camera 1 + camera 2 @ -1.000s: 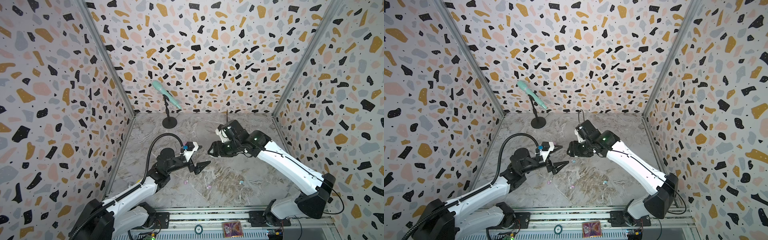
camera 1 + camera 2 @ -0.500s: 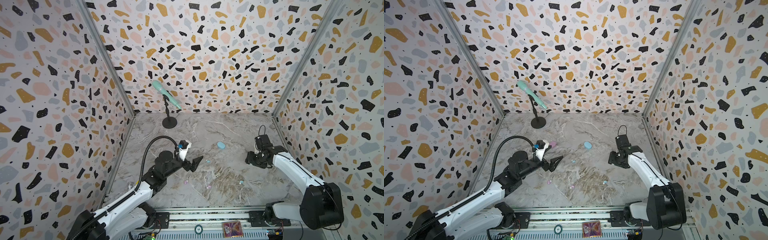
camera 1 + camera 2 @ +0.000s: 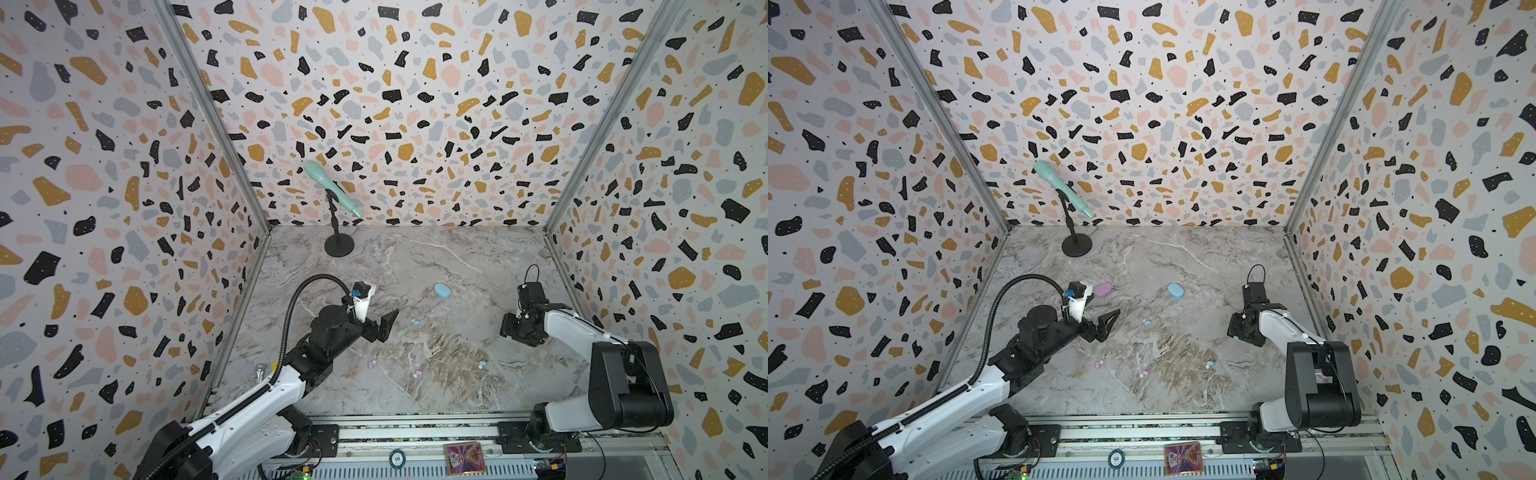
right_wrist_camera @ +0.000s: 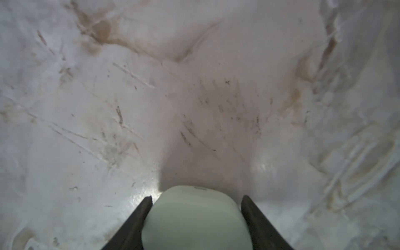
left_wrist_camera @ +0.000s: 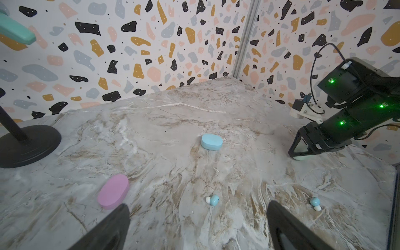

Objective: Insert wireless bluetooth earbuds into charging case
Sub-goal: Place the charging case at the middle-right of the table.

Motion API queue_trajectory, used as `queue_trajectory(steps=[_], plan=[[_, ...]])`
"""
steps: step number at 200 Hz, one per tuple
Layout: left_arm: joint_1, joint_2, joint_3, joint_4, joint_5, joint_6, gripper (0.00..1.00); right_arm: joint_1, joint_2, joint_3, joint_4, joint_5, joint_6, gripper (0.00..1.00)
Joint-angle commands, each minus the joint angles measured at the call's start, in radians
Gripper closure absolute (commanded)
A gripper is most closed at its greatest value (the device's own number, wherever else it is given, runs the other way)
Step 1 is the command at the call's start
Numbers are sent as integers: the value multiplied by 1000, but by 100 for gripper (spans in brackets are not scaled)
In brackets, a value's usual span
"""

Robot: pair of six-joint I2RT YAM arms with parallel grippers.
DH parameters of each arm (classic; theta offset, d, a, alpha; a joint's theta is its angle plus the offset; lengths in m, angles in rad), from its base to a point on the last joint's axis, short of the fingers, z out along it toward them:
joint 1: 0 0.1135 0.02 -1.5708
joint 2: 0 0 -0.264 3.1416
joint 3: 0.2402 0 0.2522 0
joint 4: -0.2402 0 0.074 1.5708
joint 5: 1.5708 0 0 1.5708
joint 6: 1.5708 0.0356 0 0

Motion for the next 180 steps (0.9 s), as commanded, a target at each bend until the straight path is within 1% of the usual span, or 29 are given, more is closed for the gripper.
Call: queue_trajectory(steps=[1,36,63,85,99,137,147,180], plan=[[9,-13,-6,26,-12,-2,0,-3,10,-15,29,8,12,42],[20,-26,-6,23,-15,-5,0,-4,-4,-13,8,0,16,27],[33,-31,-8,23,-21,-16,0,8,-52,39,-58,-5,19,21],[41,-26,-7,32,-19,-21,0,59,-86,118,-114,6,33,18],[47,-17,-5,42,-17,-26,0,109,-76,177,-135,4,46,16],[60,7,0,64,-5,-29,0,259,75,355,-117,1,47,16],[62,13,0,68,-1,-29,0,278,123,394,-89,-5,43,17],[68,21,-2,76,4,-32,0,303,286,545,-9,-81,23,22]])
